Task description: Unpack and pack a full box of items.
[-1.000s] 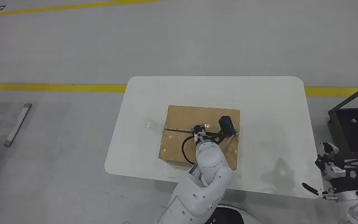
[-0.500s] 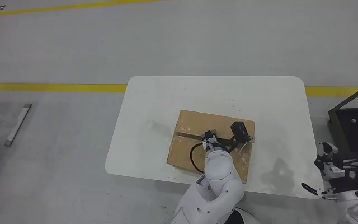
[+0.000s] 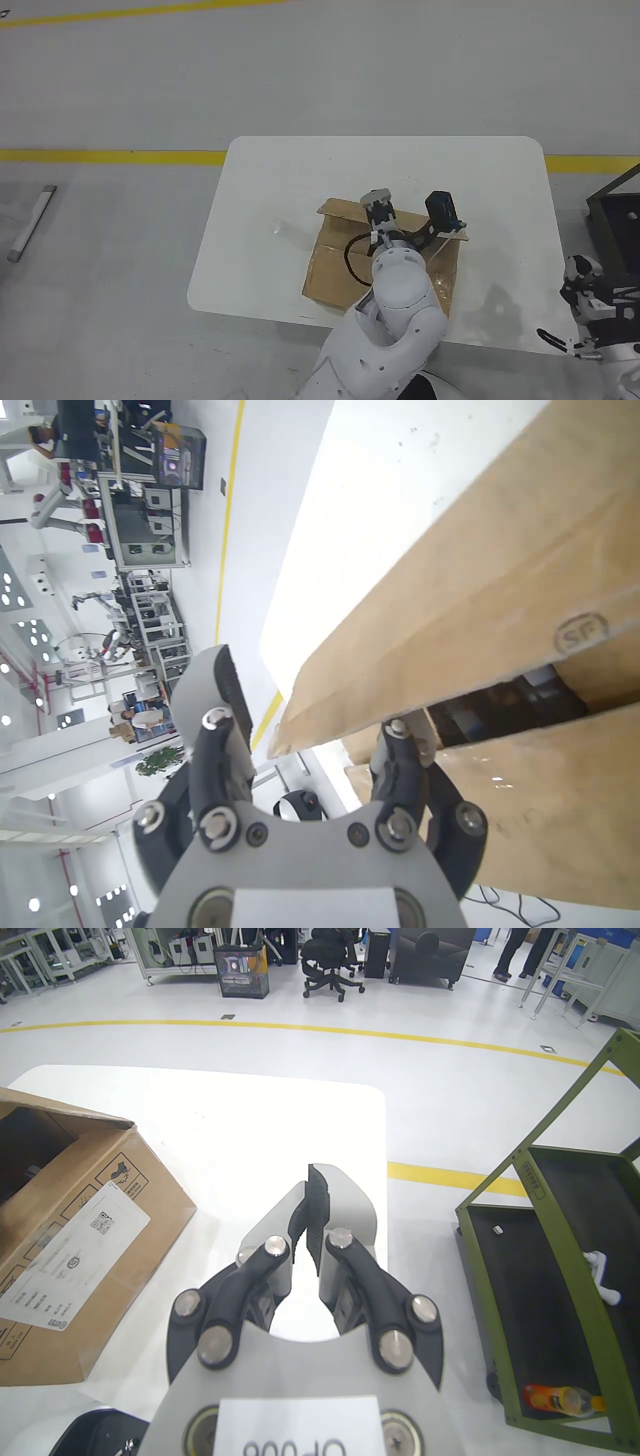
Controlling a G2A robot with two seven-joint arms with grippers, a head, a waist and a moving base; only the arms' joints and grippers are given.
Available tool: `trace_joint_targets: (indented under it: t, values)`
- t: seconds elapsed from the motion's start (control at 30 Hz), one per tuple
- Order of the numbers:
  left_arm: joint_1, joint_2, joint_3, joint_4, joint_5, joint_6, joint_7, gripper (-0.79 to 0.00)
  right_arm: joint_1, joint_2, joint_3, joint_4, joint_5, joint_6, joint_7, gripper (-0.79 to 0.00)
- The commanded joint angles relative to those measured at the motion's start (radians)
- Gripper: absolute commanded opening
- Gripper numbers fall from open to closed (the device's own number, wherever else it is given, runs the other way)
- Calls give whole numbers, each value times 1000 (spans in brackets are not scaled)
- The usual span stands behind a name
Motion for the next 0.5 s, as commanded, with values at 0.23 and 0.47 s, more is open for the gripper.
trace_joint_targets:
  t: [0.23, 0.47]
  values:
    - [-139, -33, -27, 142, -6, 30, 58, 0, -6, -2, 13, 2, 0, -17, -9, -785]
    - [-230, -62, -53, 300, -48, 96, 100, 0, -5, -4, 23, 14, -2, -25, -12, -785]
